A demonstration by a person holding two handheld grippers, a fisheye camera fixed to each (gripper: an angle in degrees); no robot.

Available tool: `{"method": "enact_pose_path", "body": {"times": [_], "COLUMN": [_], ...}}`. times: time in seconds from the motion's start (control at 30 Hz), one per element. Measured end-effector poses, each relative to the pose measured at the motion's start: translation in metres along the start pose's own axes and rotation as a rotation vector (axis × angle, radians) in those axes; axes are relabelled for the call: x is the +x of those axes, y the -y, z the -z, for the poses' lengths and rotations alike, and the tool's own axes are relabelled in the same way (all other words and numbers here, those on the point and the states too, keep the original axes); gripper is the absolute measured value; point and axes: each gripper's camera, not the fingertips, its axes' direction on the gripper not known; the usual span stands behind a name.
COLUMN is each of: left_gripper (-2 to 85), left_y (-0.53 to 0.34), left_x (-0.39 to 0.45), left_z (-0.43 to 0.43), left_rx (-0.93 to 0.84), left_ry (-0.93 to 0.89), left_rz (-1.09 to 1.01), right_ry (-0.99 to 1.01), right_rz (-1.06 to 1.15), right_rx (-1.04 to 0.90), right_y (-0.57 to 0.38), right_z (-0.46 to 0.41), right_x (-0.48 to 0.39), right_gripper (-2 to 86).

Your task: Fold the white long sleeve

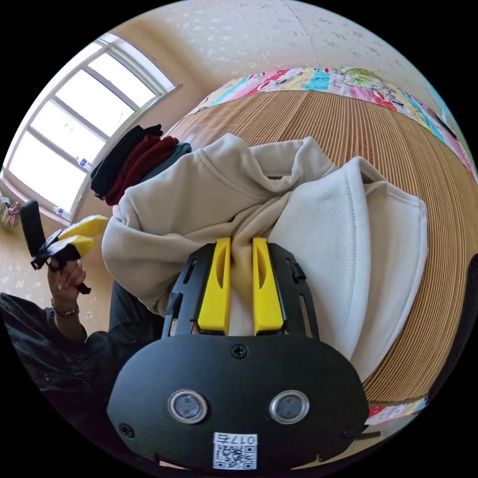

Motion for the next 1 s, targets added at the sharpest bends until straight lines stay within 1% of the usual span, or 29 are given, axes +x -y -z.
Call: {"method": "enact_pose_path", "body": {"times": [0.03,0.1,0.17,0.23,0.27,0.3,0.33,0.37,0.4,0.43,0.47,0.5,0.53,0.57,0.6,0.63,0.67,0.7,0.77,0.8,0.83,0.87,0.9,0.97,1.0], "left_gripper": [11.9,13.3,16.5,17.4,17.1,15.0,10.7,6.7,4.7,4.3,4.0,4.0,3.9,3.8,3.7,3.6,3.5,3.4,3.3,3.3,3.3,3.2,3.3,3.3,3.3], "left_y": [0.014,0.038,0.061,0.066,0.065,0.063,0.061,0.059,0.059,0.061,0.063,0.063,0.063,0.064,0.064,0.065,0.067,0.069,0.082,0.086,0.093,0.100,0.103,0.104,0.103], "left_x": [-0.017,-0.045,-0.072,-0.079,-0.078,-0.077,-0.076,-0.074,-0.072,-0.068,-0.064,-0.063,-0.065,-0.074,-0.080,-0.089,-0.094,-0.095,-0.087,-0.083,-0.070,-0.054,-0.044,-0.002,0.009], "left_z": [0.003,-0.005,-0.033,-0.056,-0.069,-0.074,-0.076,-0.063,-0.052,-0.022,0.012,0.029,0.064,0.093,0.106,0.129,0.149,0.157,0.182,0.187,0.197,0.209,0.214,0.234,0.239], "left_rx": [0.002,-0.040,-0.138,-0.210,-0.265,-0.292,-0.317,-0.274,-0.232,-0.122,-0.035,0.012,0.108,0.204,0.254,0.360,0.460,0.507,0.630,0.651,0.678,0.658,0.639,0.534,0.499], "left_ry": [-0.017,-0.123,-0.360,-0.489,-0.486,-0.467,-0.436,-0.450,-0.478,-0.564,-0.621,-0.641,-0.727,-0.886,-0.977,-1.156,-1.336,-1.435,-1.871,-1.970,-2.150,-2.265,-2.298,-2.437,-2.472], "left_rz": [0.033,0.102,0.193,0.239,0.253,0.254,0.244,0.200,0.160,0.048,-0.087,-0.156,-0.271,-0.325,-0.345,-0.393,-0.453,-0.488,-0.645,-0.685,-0.761,-0.828,-0.847,-0.947,-0.973], "right_ry": [-0.007,-0.034,-0.046,-0.051,-0.047,-0.042,-0.037,-0.017,0.029,0.060,0.136,0.205,0.232,0.265,0.271,0.270,0.273,0.291,0.313,0.321,0.325,0.342,0.366,0.405,0.423], "right_rz": [0.007,0.026,0.020,0.014,0.011,0.009,0.004,-0.021,-0.055,-0.071,-0.107,-0.137,-0.144,-0.135,-0.100,-0.067,0.028,0.132,0.260,0.312,0.326,0.346,0.364,0.389,0.405], "right_rx": [-0.002,-0.005,0.007,0.012,0.008,0.002,-0.001,-0.005,0.019,0.050,0.142,0.245,0.303,0.428,0.532,0.572,0.623,0.628,0.609,0.582,0.566,0.541,0.528,0.524,0.517], "right_y": [-0.002,-0.010,-0.015,-0.018,-0.020,-0.022,-0.023,-0.027,-0.034,-0.039,-0.053,-0.070,-0.079,-0.100,-0.119,-0.127,-0.140,-0.147,-0.154,-0.155,-0.154,-0.152,-0.150,-0.146,-0.141], "right_z": [0.001,0.003,0.005,0.007,0.009,0.014,0.017,0.029,0.048,0.062,0.094,0.131,0.149,0.187,0.219,0.234,0.259,0.280,0.298,0.303,0.304,0.305,0.303,0.297,0.290], "right_x": [-0.003,-0.013,-0.018,-0.020,-0.021,-0.021,-0.020,-0.018,-0.014,-0.012,-0.007,-0.001,0.001,0.004,0.005,0.005,0.000,-0.006,-0.016,-0.023,-0.026,-0.032,-0.038,-0.046,-0.051], "right_gripper": [7.2,6.9,6.9,6.9,6.9,6.9,6.9,6.8,6.6,6.5,6.1,5.7,5.5,4.9,4.4,4.3,4.1,4.2,4.9,5.6,5.9,7.0,8.3,10.4,11.3]}}
